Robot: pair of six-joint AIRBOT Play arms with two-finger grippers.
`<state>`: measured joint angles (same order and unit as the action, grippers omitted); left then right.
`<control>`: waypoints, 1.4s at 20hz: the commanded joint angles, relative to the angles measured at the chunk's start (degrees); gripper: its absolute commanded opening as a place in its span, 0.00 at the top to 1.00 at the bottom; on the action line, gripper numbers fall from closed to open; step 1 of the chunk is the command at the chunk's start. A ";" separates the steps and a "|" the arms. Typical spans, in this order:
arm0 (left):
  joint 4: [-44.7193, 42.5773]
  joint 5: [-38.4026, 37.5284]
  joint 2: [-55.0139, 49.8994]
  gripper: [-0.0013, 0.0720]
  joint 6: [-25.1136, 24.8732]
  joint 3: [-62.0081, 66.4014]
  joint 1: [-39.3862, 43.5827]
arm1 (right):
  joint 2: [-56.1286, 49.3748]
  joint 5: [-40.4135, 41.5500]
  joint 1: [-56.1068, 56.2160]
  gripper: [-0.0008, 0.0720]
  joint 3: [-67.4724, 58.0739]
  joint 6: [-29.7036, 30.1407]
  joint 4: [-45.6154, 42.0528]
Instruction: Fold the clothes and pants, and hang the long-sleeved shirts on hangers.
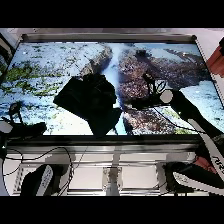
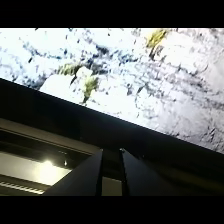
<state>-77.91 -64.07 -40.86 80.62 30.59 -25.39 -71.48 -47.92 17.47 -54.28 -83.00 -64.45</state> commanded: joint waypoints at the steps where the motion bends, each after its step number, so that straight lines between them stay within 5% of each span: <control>1: 1.70 1.07 0.00 0.81 0.46 -0.02 -0.02 | -0.31 1.38 0.07 0.96 0.00 0.24 0.04; 10: 12.92 9.84 -0.55 0.81 0.33 0.02 0.04 | -0.31 1.64 0.07 0.96 0.00 0.24 -0.15; 13: 25.81 12.55 -3.45 0.80 -11.32 0.02 0.02 | -0.31 2.99 0.07 0.96 0.00 0.24 -0.31; 17: 44.00 18.51 -15.10 0.44 -21.42 3.54 0.07 | -0.31 4.07 0.07 0.96 0.00 0.31 -0.31; 20: 43.17 18.03 -27.85 0.38 -23.30 11.87 2.99 | -0.31 4.02 0.07 0.96 0.00 1.62 -0.28; 21: 43.21 18.03 -32.04 0.29 -23.96 15.47 4.57 | -0.31 4.02 0.07 0.96 0.00 1.68 -0.28; 24: 41.81 18.01 -41.68 0.29 -25.94 26.14 9.01 | -0.31 4.02 0.07 0.96 0.00 1.66 -0.28; 28: 27.47 15.87 -48.22 0.29 -14.67 34.67 11.45 | -0.31 4.02 0.07 0.96 0.00 1.64 -0.26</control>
<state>-41.89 -46.52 -83.81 59.77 59.22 -15.73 -71.77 -43.94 17.47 -54.28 -81.45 -64.73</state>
